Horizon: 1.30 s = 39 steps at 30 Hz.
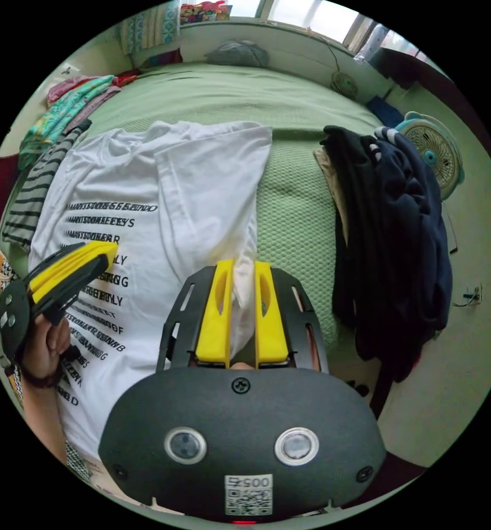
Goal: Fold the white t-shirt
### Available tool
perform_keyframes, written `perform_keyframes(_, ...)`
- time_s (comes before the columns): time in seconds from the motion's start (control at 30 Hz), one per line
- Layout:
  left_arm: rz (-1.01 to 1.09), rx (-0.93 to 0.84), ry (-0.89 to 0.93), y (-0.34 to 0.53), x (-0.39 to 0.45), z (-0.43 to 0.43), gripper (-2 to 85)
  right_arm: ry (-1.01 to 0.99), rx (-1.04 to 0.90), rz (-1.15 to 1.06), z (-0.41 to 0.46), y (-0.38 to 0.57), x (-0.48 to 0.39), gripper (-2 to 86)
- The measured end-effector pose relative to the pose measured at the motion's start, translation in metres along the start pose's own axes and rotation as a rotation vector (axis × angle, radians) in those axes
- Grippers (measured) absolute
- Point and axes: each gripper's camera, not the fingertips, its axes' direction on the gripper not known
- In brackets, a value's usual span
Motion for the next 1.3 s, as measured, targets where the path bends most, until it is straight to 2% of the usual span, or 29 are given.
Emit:
perform_keyframes(0.13,0.004,-0.005,-0.001,0.001,-0.001,-0.004,-0.6,0.013,0.016,-0.01,-0.003,0.004,0.007,-0.1)
perform_keyframes(0.33,0.006,-0.015,-0.013,0.003,-0.001,-0.009,-0.7,0.062,0.001,0.164,0.004,0.013,0.048,-1.0)
perform_keyframes(0.43,0.008,-0.019,-0.02,0.005,-0.001,-0.014,-0.7,-0.027,0.006,0.19,0.004,0.021,0.06,-0.9)
perform_keyframes(0.7,0.018,-0.022,-0.039,0.012,-0.001,-0.027,-0.7,-0.105,0.133,0.008,-0.022,0.027,0.012,-0.3)
perform_keyframes(0.87,0.021,-0.021,-0.04,0.019,-0.006,-0.037,-0.6,-0.065,0.016,-0.014,0.006,0.025,-0.006,0.7)
perform_keyframes(1.03,0.004,-0.01,-0.026,0.024,-0.018,-0.049,-0.6,-0.024,0.023,-0.061,-0.003,0.037,-0.014,2.2)
perform_keyframes(1.3,-0.027,-0.005,0.005,0.028,-0.035,-0.066,-0.6,-0.113,0.195,-0.115,-0.04,0.01,-0.037,6.0)
